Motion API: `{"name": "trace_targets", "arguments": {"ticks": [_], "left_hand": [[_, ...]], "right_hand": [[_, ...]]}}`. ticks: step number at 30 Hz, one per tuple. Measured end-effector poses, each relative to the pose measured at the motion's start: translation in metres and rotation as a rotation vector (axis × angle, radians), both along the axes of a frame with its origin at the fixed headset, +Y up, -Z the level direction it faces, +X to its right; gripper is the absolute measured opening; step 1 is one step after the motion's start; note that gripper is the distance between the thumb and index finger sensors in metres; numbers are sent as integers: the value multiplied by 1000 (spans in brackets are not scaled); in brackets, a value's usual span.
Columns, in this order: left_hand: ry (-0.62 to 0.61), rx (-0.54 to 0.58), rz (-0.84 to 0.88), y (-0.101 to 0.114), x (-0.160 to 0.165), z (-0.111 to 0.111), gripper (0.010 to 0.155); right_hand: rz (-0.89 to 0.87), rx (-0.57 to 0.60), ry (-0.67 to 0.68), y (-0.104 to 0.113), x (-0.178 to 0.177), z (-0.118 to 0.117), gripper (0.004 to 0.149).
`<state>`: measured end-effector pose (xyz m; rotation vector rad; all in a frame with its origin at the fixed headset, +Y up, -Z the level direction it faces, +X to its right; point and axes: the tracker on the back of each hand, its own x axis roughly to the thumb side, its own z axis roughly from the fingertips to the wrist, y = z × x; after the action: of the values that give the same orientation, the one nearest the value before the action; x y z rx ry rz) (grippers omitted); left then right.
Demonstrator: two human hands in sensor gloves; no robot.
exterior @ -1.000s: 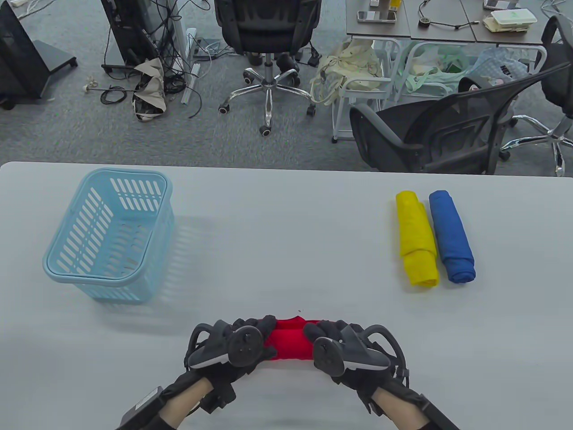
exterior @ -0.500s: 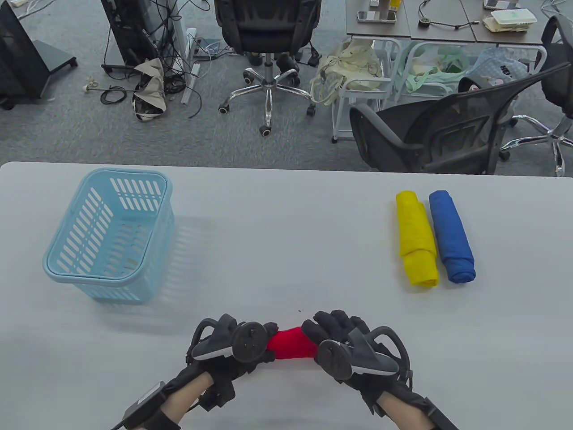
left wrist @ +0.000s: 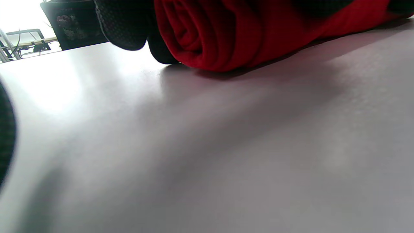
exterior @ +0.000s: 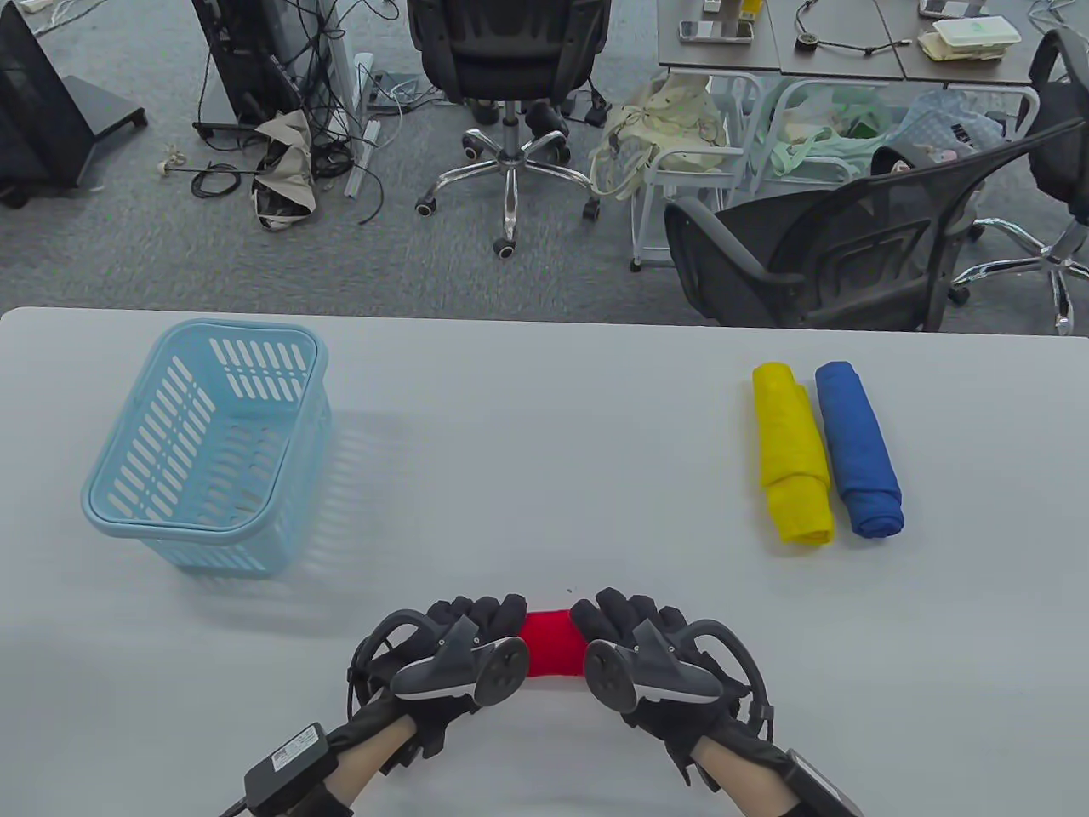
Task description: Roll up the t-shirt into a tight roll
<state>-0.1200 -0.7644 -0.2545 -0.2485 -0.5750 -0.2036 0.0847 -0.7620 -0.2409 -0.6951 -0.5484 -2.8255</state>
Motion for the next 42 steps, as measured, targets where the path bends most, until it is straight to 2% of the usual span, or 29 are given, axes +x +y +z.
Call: {"name": "trace_targets", "arguments": {"ticks": [5,9,12,15,17,18,20,22,23,26,30,32,35,38,42], "left_hand": [[86,77,63,20,-28,-7,78],[161,94,192,34,-53,-11,76],[172,114,191,37,-56,-13,76],[168,123,162,36,-56,-13,76],[168,126,151,35,-56,-13,76],[171,127,149,35,-56,-14,76],[187,129,153,35,-58,-16,74],[197,131,152,33,-60,-18,72],[200,129,151,32,-60,-18,71],[207,120,149,30,-60,-20,71],[219,126,154,31,-61,-19,71],[227,136,151,31,-61,-20,71],[238,119,161,29,-63,-21,71],[243,106,161,27,-64,-22,71],[245,80,178,25,-63,-24,71]], "right_hand": [[52,49,-118,3,19,-19,80],[172,129,-362,11,42,-67,83],[326,191,-528,14,53,-102,88],[409,196,-630,16,63,-121,88],[343,189,-668,27,67,-118,85],[272,231,-629,33,65,-110,79],[238,271,-543,41,60,-95,68],[187,206,-407,39,54,-79,66],[172,165,-389,35,53,-76,67],[132,14,-403,17,55,-86,74],[154,-24,-483,3,60,-113,75],[109,-58,-567,-1,66,-133,74],[28,-79,-648,0,69,-147,76],[-27,-92,-662,7,71,-148,76],[-169,-55,-584,27,72,-120,72]]}}
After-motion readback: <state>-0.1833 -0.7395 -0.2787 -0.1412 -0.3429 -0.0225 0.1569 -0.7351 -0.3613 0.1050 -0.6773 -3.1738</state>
